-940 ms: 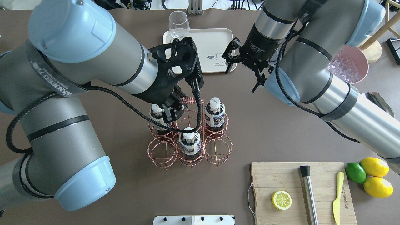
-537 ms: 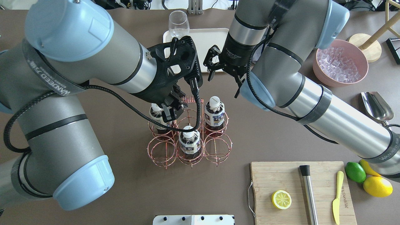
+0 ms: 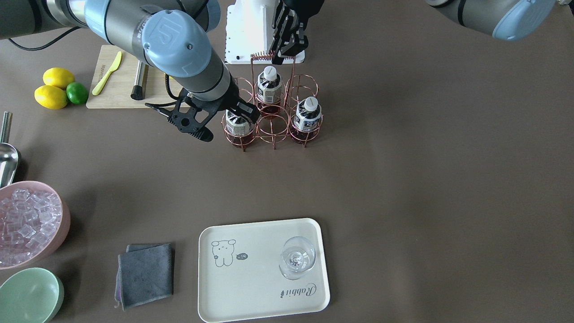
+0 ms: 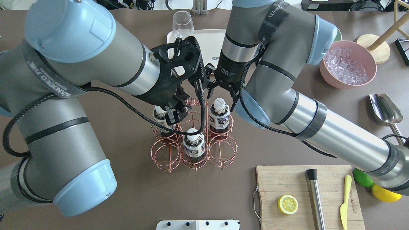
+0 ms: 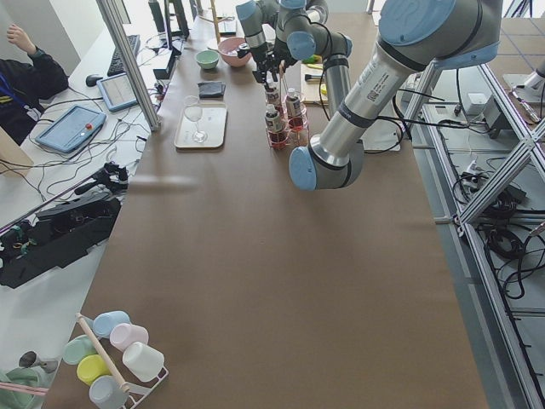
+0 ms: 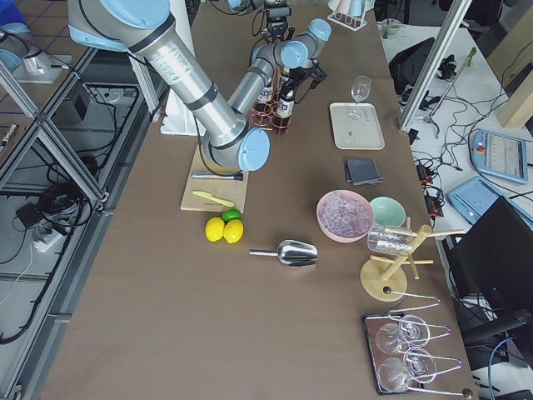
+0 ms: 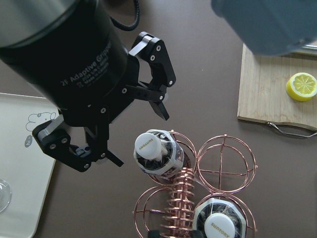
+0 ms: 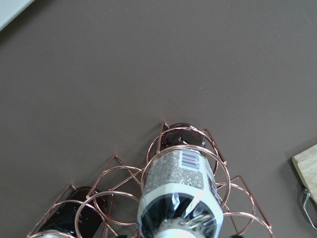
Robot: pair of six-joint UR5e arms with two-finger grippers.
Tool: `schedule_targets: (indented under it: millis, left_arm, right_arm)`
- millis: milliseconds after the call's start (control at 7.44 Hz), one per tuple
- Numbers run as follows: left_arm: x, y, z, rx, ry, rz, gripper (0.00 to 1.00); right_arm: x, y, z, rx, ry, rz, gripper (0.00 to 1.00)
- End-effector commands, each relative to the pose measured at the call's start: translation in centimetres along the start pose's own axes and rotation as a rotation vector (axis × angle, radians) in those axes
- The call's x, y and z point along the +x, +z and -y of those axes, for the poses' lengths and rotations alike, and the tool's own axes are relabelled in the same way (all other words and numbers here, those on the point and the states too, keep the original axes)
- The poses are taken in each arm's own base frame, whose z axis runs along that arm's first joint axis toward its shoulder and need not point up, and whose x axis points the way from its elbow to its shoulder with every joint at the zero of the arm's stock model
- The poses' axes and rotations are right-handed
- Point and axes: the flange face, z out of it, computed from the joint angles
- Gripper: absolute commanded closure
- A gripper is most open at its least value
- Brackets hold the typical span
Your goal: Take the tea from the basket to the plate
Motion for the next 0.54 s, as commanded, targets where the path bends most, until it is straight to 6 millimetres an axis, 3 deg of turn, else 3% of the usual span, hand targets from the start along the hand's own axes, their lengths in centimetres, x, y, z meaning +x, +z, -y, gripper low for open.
schedule_targets:
  millis: [0, 403]
  left_arm:
    - [0.1, -0.3, 0.1, 0.006, 0.003, 0.001, 1.0]
    - [0.1, -0.3, 0.1, 0.006, 0.003, 0.001, 1.0]
  right_arm:
    - [0.1, -0.4, 0.2, -0.001, 0.003, 0.003, 1.0]
    - [0.4, -2.4, 1.0, 0.007, 0.015, 0.029, 1.0]
